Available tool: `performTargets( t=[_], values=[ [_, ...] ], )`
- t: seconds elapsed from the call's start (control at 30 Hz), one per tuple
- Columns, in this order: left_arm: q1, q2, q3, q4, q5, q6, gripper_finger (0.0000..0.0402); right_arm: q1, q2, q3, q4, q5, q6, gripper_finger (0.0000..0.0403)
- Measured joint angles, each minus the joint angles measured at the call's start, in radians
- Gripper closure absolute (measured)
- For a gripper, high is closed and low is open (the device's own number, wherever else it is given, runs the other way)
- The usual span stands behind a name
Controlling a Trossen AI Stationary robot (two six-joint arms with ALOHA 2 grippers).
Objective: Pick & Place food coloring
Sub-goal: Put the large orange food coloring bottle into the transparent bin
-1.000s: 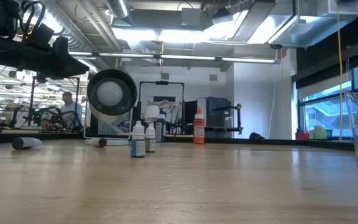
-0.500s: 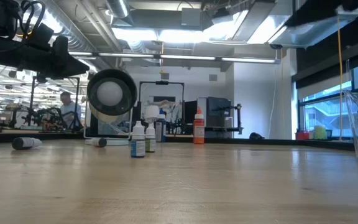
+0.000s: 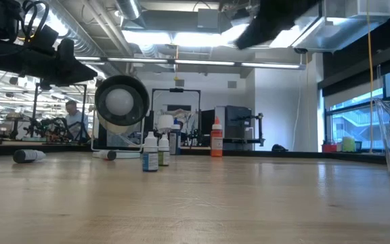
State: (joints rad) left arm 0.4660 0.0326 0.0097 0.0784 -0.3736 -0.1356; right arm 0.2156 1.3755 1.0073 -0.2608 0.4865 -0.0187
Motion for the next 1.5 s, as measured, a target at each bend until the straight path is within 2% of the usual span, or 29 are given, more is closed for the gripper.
performTargets(
  t=[0.07, 0.13, 0.3, 0.4, 0.5, 0.63, 0.77, 0.9, 1.0, 1.13, 1.23, 1.43, 1.5],
  values=[
    [0.000, 0.000, 0.000, 0.001, 0.000, 0.000, 0.0297, -0.049, 0.029, 0.000, 0.093, -0.161, -0.131, 0.0075],
    [0.000, 0.000, 0.000, 0.008, 0.000, 0.000, 0.0297, -0.084, 0.070, 0.000, 0.179, -0.271, -0.225, 0.0075],
    [0.000, 0.000, 0.000, 0.009, -0.001, 0.000, 0.0297, -0.132, 0.213, 0.001, 0.389, -0.402, -0.282, 0.0075],
    [0.000, 0.000, 0.000, 0.010, -0.002, 0.000, 0.0297, -0.150, 0.313, 0.001, 0.497, -0.391, -0.280, 0.0075],
    [0.000, 0.000, 0.000, 0.014, -0.002, 0.000, 0.0297, -0.183, 0.375, 0.000, 0.547, -0.308, -0.267, 0.0075],
    [0.000, 0.000, 0.000, 0.016, -0.002, 0.001, 0.0297, -0.251, 0.381, 0.000, 0.557, -0.294, -0.148, 0.0075],
    [0.000, 0.000, 0.000, 0.016, -0.003, 0.016, 0.0297, -0.339, 0.328, 0.001, 0.555, -0.296, -0.036, 0.0075],
    [0.000, 0.000, 0.000, 0.016, -0.003, 0.018, 0.0297, -0.448, 0.291, 0.070, 0.432, -0.293, 0.007, 0.0075],
    [0.000, 0.000, 0.000, 0.016, -0.003, 0.018, 0.0297, -0.536, 0.294, 0.186, 0.231, -0.308, 0.059, 0.0075],
    [0.000, 0.000, 0.000, 0.021, -0.003, 0.018, 0.0297, -0.650, 0.344, 0.363, -0.031, -0.331, 0.118, 0.0075],
    [0.000, 0.000, 0.000, 0.023, -0.003, 0.019, 0.0297, -0.712, 0.391, 0.463, -0.164, -0.337, 0.124, 0.0075],
    [0.000, 0.000, 0.000, 0.023, -0.004, 0.019, 0.0297, -0.792, 0.491, 0.535, -0.210, -0.518, 0.123, 0.0075],
    [0.000, 0.000, 0.000, 0.023, -0.004, 0.019, 0.0297, -0.804, 0.522, 0.539, -0.214, -0.537, 0.121, 0.0075]
  ],
)
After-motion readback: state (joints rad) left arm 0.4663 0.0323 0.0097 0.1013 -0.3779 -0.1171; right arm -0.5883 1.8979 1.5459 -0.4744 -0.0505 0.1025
